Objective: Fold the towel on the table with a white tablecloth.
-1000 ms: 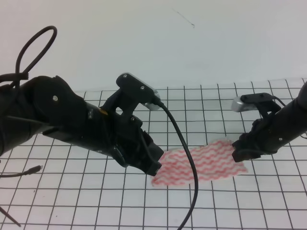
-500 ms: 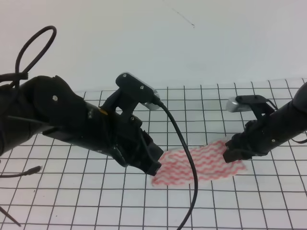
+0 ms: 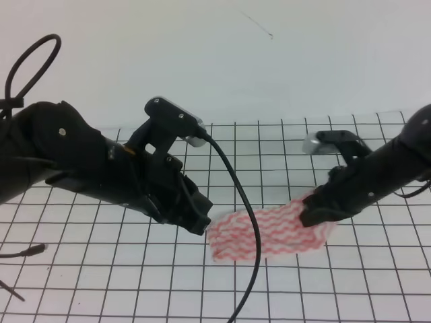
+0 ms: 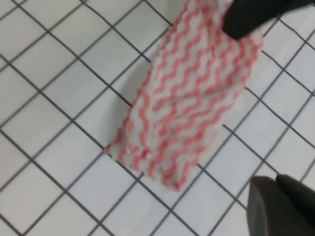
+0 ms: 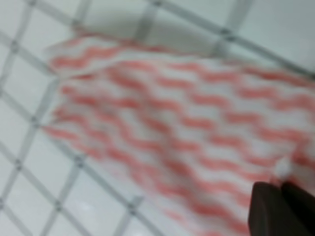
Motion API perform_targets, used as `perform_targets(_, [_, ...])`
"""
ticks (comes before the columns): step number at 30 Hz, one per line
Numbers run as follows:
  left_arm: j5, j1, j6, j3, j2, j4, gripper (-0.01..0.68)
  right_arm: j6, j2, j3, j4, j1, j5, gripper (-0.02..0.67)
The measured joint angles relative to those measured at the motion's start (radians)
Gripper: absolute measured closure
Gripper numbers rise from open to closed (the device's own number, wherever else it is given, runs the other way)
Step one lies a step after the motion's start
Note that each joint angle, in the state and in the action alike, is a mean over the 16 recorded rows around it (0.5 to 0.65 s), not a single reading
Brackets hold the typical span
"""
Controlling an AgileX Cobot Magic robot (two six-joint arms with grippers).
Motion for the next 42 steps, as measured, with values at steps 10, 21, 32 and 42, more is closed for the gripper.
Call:
perform_targets(10, [-0.028, 0.104, -0.097, 0.0, -0.093, 0.097, 0.673, -0.047, -0.001, -0.023, 0.078, 0.153, -0.011, 0.64])
perform_targets(21, [0.031, 0.267, -0.128, 0.0, -0.158, 0.11, 0.673, -0.1, 0.028, -0.056, 0.164, 0.244, -0.051, 0.641])
perform_targets(32, [0.057, 0.294, -0.125, 0.0, -0.16, 0.107, 0.673, -0.118, 0.103, -0.127, 0.215, 0.268, 0.002, 0.626])
perform_targets(42, [0.07, 0.294, -0.089, 0.001, -0.16, 0.064, 0.673, -0.164, 0.082, -0.14, 0.237, 0.273, -0.019, 0.482])
